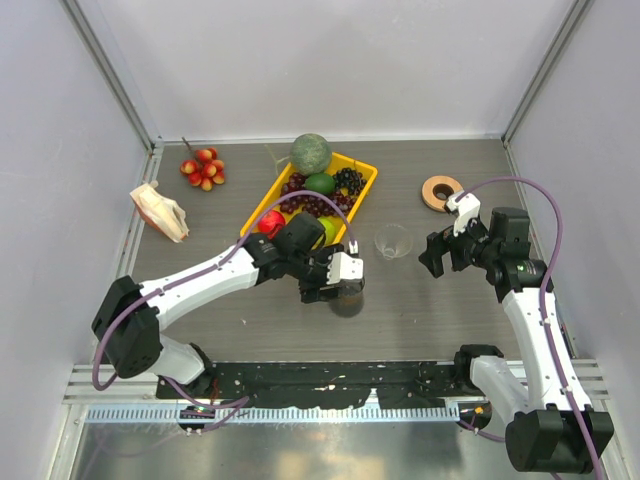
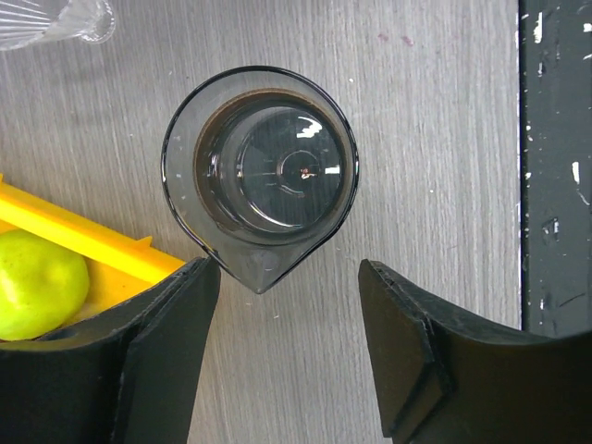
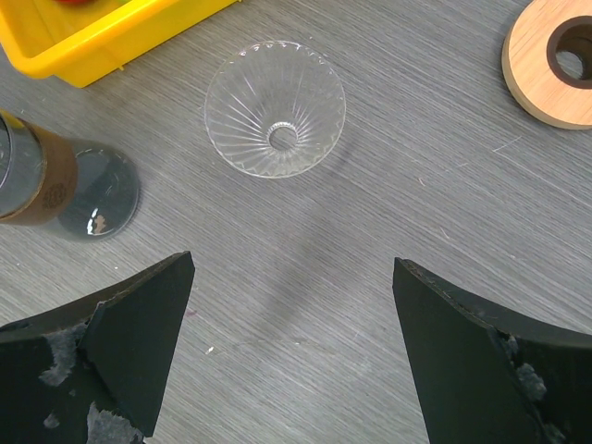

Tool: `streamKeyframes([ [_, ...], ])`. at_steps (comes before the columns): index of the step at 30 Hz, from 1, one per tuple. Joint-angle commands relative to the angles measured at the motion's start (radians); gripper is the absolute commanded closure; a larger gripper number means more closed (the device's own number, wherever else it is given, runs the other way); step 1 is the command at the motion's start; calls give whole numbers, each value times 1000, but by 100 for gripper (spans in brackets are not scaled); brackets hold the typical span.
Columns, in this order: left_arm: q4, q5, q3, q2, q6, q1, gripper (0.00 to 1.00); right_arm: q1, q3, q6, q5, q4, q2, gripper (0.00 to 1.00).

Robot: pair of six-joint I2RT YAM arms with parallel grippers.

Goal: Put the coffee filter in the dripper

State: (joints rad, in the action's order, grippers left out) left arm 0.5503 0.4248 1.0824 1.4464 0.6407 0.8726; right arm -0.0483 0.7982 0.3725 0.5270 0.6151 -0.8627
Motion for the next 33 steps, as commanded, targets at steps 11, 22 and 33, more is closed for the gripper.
streamKeyframes([
  [11,7,37,-13,-153,-105,-84,5,-30,71,-79,-51,-54,-58,5],
  [22,-254,129,-133,-405,-545,-325,1,-258,127,-550,-35,-379,-415,3],
  [33,-296,223,-130,-403,-684,-356,1,-280,-28,-941,-145,-949,-718,0],
])
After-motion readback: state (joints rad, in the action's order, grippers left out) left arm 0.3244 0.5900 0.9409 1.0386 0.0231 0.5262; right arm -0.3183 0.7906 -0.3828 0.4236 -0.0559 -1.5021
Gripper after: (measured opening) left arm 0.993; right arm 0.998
